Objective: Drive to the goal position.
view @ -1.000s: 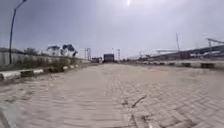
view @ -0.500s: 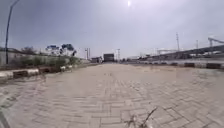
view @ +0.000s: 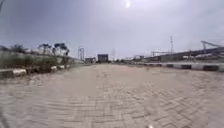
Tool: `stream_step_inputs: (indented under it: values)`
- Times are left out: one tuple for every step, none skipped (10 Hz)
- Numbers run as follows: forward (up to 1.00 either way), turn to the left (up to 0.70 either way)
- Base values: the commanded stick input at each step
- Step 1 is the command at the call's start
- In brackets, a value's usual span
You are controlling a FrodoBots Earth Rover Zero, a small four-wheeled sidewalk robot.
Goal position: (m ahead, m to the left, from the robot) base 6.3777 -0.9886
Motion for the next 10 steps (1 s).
stream_step_inputs:
  values:
    - [1.0,0.0]
    - [1.0,0.0]
    - [1.0,0.01]
    - [1.0,0.03]
    - [1.0,0.12]
    - [1.0,0.0]
    - [1.0,0.0]
    - [1.0,0.0]
    - [1.0,0.0]
    - [1.0,0.0]
